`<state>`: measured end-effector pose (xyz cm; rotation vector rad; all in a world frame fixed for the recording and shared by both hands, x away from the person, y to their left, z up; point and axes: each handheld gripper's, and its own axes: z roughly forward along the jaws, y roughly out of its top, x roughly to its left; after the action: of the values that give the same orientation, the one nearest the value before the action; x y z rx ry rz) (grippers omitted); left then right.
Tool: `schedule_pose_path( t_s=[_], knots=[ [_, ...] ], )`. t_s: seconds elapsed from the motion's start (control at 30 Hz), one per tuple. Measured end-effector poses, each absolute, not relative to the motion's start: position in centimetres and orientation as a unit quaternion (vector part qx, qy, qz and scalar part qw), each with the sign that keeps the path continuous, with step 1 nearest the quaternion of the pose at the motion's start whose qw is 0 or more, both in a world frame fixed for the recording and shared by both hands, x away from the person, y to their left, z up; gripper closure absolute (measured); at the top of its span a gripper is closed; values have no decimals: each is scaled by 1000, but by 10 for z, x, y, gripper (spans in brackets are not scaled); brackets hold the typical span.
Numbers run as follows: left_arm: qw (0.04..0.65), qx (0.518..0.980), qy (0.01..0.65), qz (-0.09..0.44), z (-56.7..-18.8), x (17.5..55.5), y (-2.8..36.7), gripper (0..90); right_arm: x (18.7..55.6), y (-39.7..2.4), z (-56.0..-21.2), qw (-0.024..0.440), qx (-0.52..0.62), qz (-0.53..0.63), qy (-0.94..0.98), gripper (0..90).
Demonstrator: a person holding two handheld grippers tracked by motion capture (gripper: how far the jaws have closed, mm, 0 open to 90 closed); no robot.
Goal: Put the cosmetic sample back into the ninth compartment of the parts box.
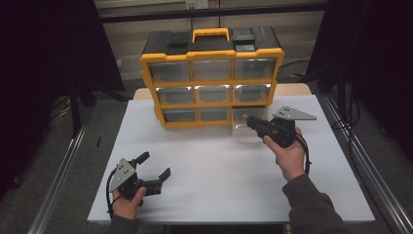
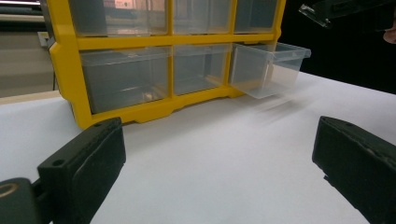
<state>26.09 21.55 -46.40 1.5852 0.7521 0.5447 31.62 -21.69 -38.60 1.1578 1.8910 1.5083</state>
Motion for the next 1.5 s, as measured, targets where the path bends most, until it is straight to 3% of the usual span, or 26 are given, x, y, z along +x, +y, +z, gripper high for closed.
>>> schedule_pose_path(
  t_s=[0.6, 0.8, 0.83, 0.87, 0.9, 1.0, 1.03, 1.33, 1.5],
  knots=[
    [602, 694, 315, 237, -464, 261, 216, 28, 328, -217, -389, 240, 429, 539, 684, 817],
    [617, 674, 333, 233, -464, 261, 212, 29, 331, -218, -390, 242, 433, 539, 680, 817],
    [613, 679, 328, 235, -464, 261, 214, 29, 332, -218, -390, 241, 435, 539, 679, 817],
    [581, 716, 299, 247, -463, 262, 222, 29, 333, -218, -391, 241, 436, 539, 680, 817],
    [580, 716, 298, 248, -462, 262, 222, 29, 333, -218, -391, 242, 436, 539, 679, 817],
    [580, 716, 300, 248, -462, 262, 222, 29, 335, -219, -392, 242, 438, 539, 678, 817],
    [618, 673, 333, 233, -464, 261, 213, 29, 336, -220, -392, 241, 439, 539, 677, 817],
    [593, 702, 310, 243, -463, 262, 218, 28, 340, -220, -394, 244, 443, 538, 675, 817],
    [604, 695, 311, 234, -464, 262, 216, 29, 343, -220, -395, 246, 444, 536, 675, 817]
  ],
)
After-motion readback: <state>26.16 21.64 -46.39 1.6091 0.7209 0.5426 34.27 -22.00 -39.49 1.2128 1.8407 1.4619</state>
